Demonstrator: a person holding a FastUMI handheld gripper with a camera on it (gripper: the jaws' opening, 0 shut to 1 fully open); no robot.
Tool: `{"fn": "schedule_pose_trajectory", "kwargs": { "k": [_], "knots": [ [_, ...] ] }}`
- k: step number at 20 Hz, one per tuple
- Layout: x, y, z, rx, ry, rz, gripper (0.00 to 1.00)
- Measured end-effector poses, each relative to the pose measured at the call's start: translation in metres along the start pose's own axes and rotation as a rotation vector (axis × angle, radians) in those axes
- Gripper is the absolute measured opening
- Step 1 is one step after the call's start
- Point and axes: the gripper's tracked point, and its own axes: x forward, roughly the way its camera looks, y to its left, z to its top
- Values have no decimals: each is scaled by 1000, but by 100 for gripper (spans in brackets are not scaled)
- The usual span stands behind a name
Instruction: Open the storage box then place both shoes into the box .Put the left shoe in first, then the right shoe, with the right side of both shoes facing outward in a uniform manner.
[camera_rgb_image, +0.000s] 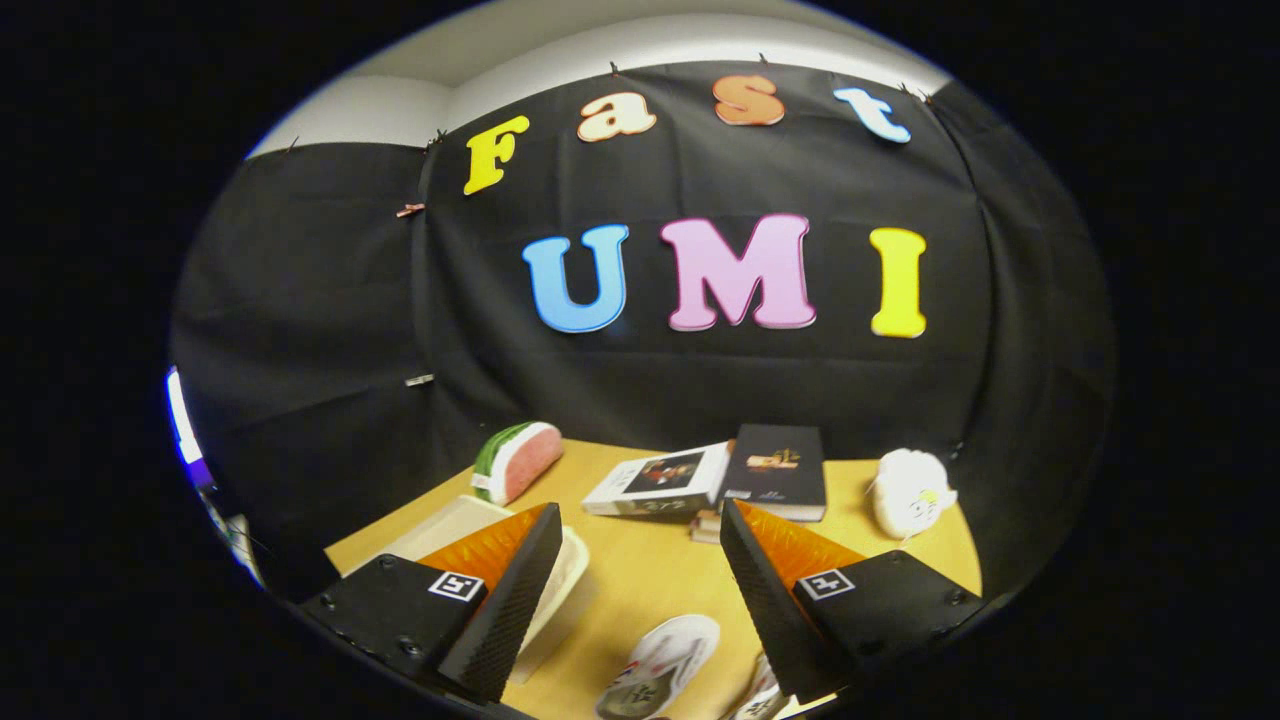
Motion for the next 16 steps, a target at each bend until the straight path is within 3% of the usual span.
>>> {"fn": "schedule_pose_trajectory", "kwargs": {
  "k": [6, 12, 16],
  "knots": [
    [7, 48, -82, 349, 298, 260, 98],
    [29, 58, -142, 715, 471, 334, 98],
    [41, 70, -172, 854, 548, 351, 98]
  ]
}}
